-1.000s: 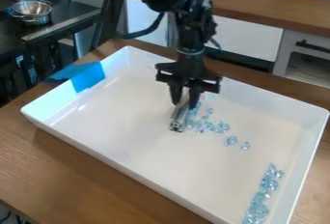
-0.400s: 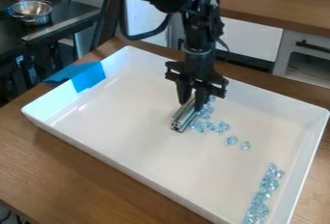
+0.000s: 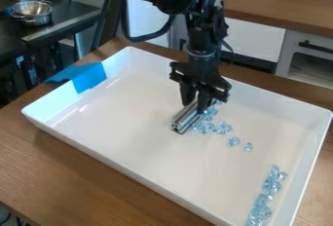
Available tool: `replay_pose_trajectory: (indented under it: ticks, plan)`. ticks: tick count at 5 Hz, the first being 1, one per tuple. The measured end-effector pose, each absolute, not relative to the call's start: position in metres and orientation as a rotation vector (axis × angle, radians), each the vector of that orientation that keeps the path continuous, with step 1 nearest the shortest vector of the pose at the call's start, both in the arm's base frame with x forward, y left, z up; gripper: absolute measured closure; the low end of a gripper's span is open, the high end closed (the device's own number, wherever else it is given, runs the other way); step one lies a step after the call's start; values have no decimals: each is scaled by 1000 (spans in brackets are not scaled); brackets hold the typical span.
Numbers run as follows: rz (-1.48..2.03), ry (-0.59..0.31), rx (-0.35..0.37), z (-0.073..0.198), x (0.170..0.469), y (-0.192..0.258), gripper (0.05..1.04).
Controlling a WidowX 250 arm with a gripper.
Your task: Sweep into pile
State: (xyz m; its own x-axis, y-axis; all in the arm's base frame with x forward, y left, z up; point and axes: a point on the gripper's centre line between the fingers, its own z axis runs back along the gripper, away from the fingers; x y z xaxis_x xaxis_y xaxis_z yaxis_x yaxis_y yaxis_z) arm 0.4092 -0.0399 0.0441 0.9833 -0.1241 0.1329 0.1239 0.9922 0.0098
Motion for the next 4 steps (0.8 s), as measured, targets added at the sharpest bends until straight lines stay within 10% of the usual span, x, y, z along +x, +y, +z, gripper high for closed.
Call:
replay_pose_trajectory:
  ticks: [4]
  plan:
    - [-367, -78, -82, 47, 370, -114, 748]
